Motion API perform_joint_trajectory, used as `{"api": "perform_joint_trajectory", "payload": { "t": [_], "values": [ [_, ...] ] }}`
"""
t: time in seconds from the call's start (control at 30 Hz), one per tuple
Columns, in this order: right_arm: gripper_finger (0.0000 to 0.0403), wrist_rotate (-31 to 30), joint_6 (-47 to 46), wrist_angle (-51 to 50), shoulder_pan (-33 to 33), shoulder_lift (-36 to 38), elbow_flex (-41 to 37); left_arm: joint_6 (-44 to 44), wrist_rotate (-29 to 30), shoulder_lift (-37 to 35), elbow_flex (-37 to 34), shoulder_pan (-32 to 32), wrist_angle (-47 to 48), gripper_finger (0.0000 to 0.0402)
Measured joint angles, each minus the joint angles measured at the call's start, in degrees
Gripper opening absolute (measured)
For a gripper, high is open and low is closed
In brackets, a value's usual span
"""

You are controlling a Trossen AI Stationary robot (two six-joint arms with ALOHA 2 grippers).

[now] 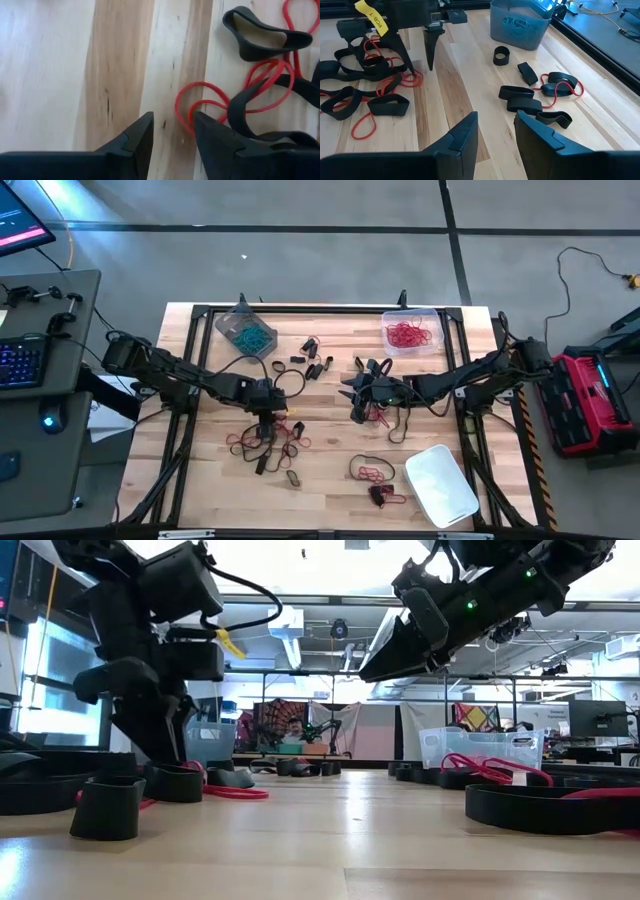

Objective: Sort rubber bands into baskets
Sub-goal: Put the red rubber band into the transparent bin

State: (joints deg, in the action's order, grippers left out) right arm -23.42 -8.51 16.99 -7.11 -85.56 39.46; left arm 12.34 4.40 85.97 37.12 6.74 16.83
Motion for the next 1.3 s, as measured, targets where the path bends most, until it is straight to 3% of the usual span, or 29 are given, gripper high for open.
{"api": "perform_joint_trajectory", "payload": {
  "t": [0.33, 0.67, 1.0, 1.3],
  "values": [
    [0.0119, 0.0, -0.3, -0.1, 0.0, 0.0, 0.0, 1.6, -3.7, 3.2, 0.4, 0.7, 2.6, 0.0121],
    [0.0119, 0.0, -0.4, 0.0, 0.0, 0.0, 0.0, -0.4, -2.5, -1.3, 0.4, 0.9, 4.0, 0.0006],
    [0.0119, 0.0, -0.4, 0.5, 0.0, 0.0, 0.0, 1.1, 2.4, -6.7, 0.5, 0.8, 1.6, 0.0001],
    [0.0119, 0.3, -0.4, 2.6, 0.0, 0.0, 0.0, 0.6, 3.6, -10.2, 0.5, -0.9, -12.1, 0.0]
  ]
}}
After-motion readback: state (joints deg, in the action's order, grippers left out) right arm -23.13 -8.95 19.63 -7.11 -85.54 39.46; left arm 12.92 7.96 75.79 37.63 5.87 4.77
